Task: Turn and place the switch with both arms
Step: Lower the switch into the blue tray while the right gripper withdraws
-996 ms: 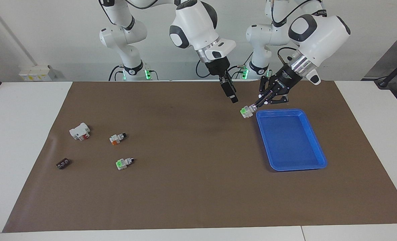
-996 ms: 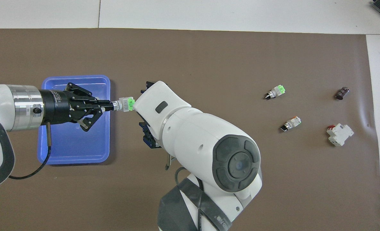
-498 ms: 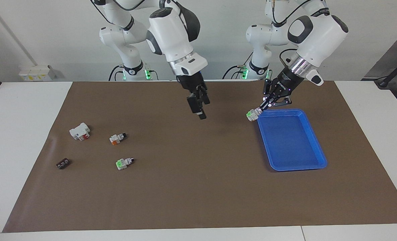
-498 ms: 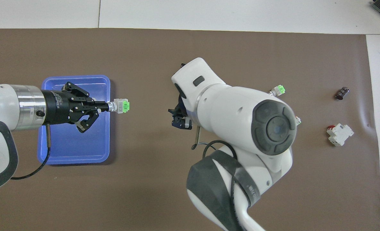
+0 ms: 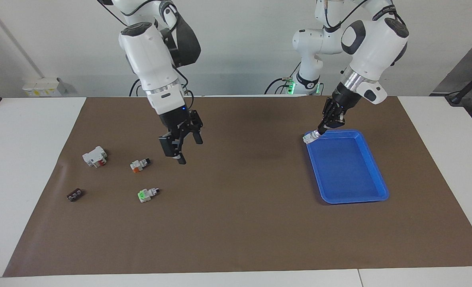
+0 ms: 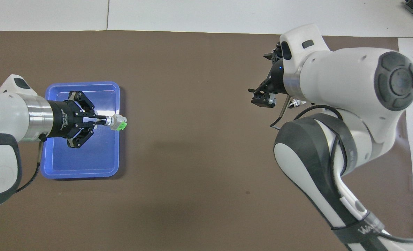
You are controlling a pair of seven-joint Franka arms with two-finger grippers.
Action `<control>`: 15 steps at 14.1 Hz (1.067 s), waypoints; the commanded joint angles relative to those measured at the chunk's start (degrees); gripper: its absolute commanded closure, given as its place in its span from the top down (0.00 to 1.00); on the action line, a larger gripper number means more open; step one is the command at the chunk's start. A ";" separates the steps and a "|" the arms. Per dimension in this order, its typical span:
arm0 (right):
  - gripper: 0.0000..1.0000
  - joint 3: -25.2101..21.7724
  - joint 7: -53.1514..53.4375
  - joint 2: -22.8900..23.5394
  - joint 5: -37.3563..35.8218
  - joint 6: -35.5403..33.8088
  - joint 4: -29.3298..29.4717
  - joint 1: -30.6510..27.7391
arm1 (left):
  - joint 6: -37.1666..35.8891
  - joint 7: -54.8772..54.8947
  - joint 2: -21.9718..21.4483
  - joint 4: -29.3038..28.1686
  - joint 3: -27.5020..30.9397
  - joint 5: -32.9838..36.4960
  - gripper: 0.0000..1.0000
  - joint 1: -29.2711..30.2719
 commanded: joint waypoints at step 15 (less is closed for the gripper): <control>1.00 -26.36 40.69 -14.84 -3.17 -42.11 5.77 4.61 | -2.47 67.01 -0.51 -4.89 0.28 10.99 0.00 5.93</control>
